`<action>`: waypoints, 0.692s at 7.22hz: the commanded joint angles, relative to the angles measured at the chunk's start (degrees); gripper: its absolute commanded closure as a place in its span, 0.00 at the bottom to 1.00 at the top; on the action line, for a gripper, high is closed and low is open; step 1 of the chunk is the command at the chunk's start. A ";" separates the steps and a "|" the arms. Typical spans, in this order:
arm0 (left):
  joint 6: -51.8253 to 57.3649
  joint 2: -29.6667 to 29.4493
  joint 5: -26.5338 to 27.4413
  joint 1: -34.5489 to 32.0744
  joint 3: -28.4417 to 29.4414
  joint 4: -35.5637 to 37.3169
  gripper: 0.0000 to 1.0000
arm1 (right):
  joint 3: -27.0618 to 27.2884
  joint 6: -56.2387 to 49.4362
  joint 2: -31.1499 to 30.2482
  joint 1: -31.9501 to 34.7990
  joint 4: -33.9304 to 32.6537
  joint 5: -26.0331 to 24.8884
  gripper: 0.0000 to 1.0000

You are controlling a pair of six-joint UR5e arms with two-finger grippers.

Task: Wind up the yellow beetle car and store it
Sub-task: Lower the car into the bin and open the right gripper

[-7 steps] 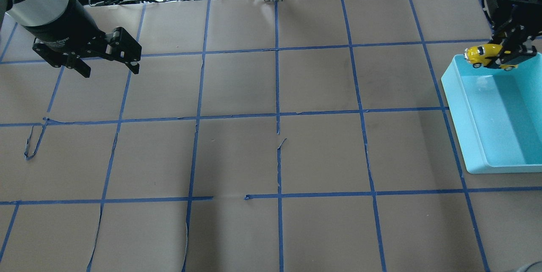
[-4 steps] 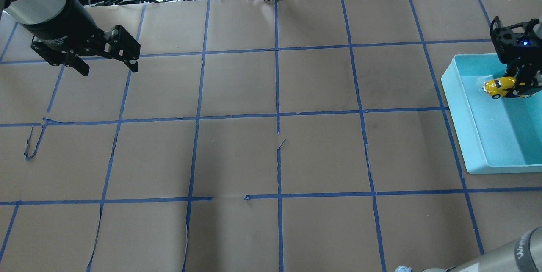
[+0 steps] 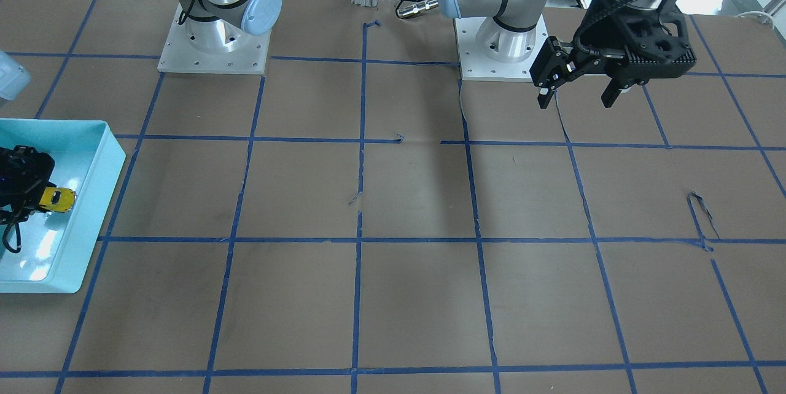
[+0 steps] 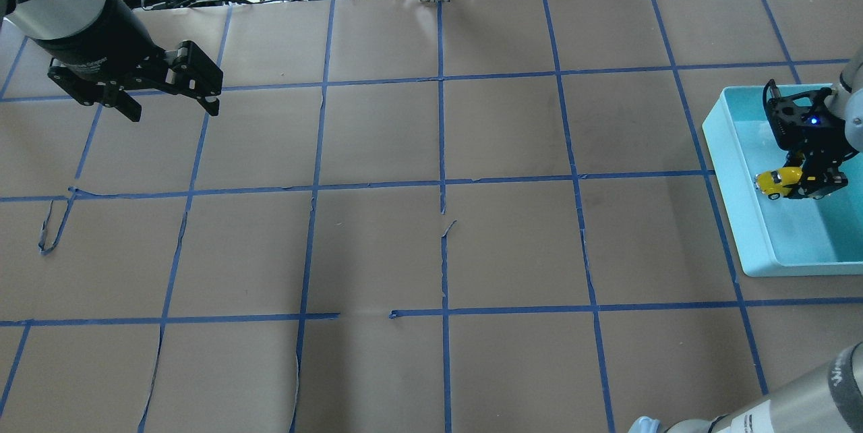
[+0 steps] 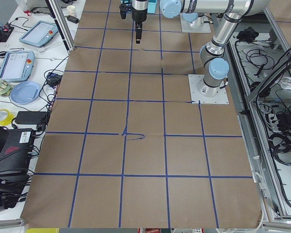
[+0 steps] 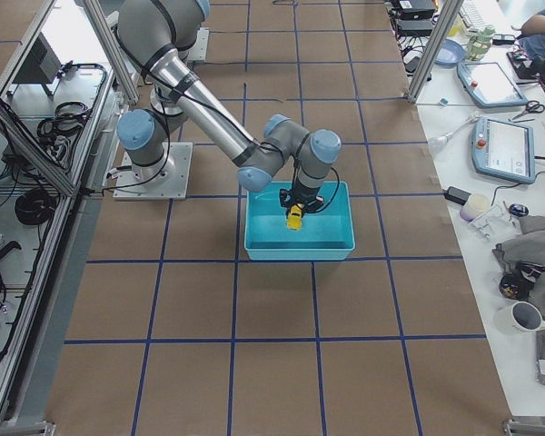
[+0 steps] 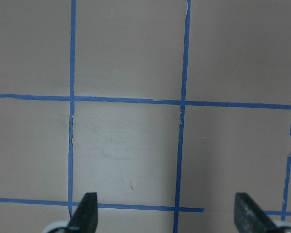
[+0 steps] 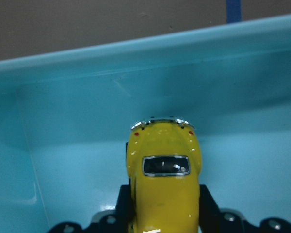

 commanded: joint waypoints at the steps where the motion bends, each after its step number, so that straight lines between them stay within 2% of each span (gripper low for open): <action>1: 0.09 0.10 -0.09 -0.01 0.08 0.00 0.00 | 0.61 0.42 0.14 -0.69 -0.22 0.51 0.01; 4: 0.09 0.19 0.00 -0.01 0.17 0.00 0.00 | -0.88 1.64 -1.70 -0.60 -1.89 0.68 0.00; 5: 0.09 0.19 0.08 -0.01 0.17 0.00 0.00 | -2.19 9.05 -4.93 -0.25 -0.85 2.34 0.00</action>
